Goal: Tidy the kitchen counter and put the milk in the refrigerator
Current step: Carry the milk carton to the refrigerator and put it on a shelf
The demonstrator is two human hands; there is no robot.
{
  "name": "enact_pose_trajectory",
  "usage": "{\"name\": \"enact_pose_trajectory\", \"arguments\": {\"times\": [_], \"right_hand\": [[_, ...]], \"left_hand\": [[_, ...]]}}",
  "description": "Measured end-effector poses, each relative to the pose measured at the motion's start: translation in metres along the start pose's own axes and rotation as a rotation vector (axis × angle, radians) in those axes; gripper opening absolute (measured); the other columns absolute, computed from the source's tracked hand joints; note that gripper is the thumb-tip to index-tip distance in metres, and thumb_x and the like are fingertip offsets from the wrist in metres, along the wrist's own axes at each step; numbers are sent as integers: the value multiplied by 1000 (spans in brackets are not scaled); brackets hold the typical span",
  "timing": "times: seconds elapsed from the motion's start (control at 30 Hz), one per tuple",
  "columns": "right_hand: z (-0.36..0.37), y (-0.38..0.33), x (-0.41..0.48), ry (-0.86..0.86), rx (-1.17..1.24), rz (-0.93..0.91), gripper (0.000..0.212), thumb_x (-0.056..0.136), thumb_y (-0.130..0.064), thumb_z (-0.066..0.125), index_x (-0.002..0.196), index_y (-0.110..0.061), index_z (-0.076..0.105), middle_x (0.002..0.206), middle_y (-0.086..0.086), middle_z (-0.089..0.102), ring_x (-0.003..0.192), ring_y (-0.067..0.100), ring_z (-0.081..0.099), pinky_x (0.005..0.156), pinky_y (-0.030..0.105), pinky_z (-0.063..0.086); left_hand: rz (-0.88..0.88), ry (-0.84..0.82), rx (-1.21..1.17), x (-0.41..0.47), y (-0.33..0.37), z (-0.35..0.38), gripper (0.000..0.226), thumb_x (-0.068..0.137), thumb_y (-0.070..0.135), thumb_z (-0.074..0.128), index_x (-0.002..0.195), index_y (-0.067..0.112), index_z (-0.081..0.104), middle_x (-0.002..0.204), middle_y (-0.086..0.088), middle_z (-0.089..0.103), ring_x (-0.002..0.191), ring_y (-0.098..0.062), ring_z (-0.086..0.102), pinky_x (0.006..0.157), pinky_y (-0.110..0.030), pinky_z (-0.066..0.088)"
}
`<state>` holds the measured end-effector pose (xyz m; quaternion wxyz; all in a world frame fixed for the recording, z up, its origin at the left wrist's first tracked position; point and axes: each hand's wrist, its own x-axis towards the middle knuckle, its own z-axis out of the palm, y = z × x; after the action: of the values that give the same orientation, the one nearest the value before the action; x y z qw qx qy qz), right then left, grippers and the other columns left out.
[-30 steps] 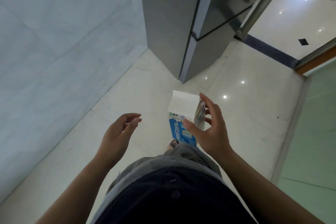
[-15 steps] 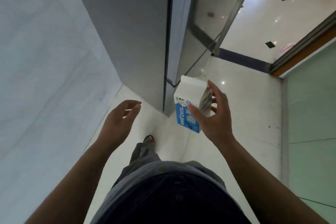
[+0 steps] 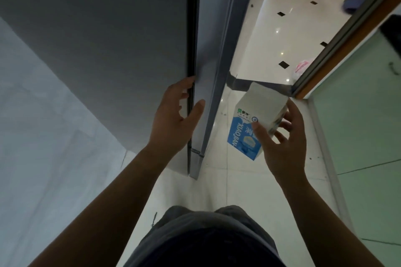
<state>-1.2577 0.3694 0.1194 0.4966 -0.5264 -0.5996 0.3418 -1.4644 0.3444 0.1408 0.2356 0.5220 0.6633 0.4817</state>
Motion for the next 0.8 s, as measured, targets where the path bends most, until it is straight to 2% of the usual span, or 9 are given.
{"name": "enact_pose_trajectory", "arguments": {"times": [0.13, 0.2, 0.3, 0.4, 0.5, 0.6, 0.67, 0.73, 0.8], "right_hand": [[0, 1, 8, 6, -2, 20, 70, 73, -28, 73, 132, -22, 36, 130, 4, 49, 112, 8, 50, 86, 21, 52], [1, 2, 8, 20, -11, 24, 72, 72, -29, 73, 133, -17, 37, 130, 5, 50, 114, 13, 51, 88, 24, 52], [4, 1, 7, 40, -37, 27, 70, 71, -33, 70, 131, -18, 37, 130, 4, 51, 111, 9, 51, 89, 30, 53], [7, 0, 5, 55, -52, 46, 71, 70, -41, 69, 131, -22, 37, 130, 3, 51, 109, 5, 51, 90, 33, 53], [8, 2, 1, 72, -59, 74, 68, 74, -29, 74, 130, -21, 37, 131, 4, 50, 108, 6, 51, 91, 37, 52], [4, 6, -3, 92, -76, 104, 65, 77, -15, 71, 133, -18, 37, 132, 6, 49, 110, 13, 51, 93, 44, 51], [1, 8, -4, 107, -76, 117, 65, 77, -14, 70, 133, -18, 37, 132, 6, 49, 111, 14, 50, 93, 44, 51], [-1, 9, -3, 114, -69, 125, 65, 77, -14, 71, 133, -20, 38, 131, 6, 50, 110, 13, 50, 93, 43, 51], [-5, 10, -1, 114, -69, 116, 67, 76, -18, 74, 132, -22, 38, 130, 6, 50, 109, 12, 50, 91, 40, 52]], "left_hand": [[-12, 46, -38, 11, 3, 13, 56, 88, 30, 58, 139, 25, 34, 134, 7, 43, 116, -2, 44, 96, -18, 39], [7, 62, -37, 13, 3, 20, 60, 87, 34, 60, 140, 23, 34, 132, 8, 40, 118, -5, 44, 96, -20, 38], [10, 96, -73, 16, 1, 27, 65, 83, 40, 63, 138, 21, 36, 124, 11, 36, 113, -6, 45, 93, -14, 37], [4, 155, -135, 20, -1, 33, 62, 80, 37, 68, 133, 20, 41, 119, 13, 38, 103, 1, 47, 89, -8, 35], [0, 188, -184, 20, -4, 40, 63, 78, 35, 71, 132, 22, 41, 118, 15, 38, 102, 10, 46, 86, -2, 36], [1, 218, -192, 21, -6, 46, 65, 75, 32, 74, 131, 24, 40, 116, 18, 37, 103, 11, 44, 88, 1, 36], [10, 237, -200, 22, -6, 48, 65, 73, 34, 76, 127, 28, 40, 112, 25, 35, 104, 8, 45, 91, -5, 39], [17, 246, -203, 22, -5, 50, 64, 71, 37, 73, 124, 31, 38, 111, 30, 32, 104, 4, 46, 94, -17, 43], [11, 248, -213, 22, -4, 51, 66, 70, 35, 72, 127, 24, 40, 111, 29, 31, 104, 3, 46, 96, -25, 45]]}}
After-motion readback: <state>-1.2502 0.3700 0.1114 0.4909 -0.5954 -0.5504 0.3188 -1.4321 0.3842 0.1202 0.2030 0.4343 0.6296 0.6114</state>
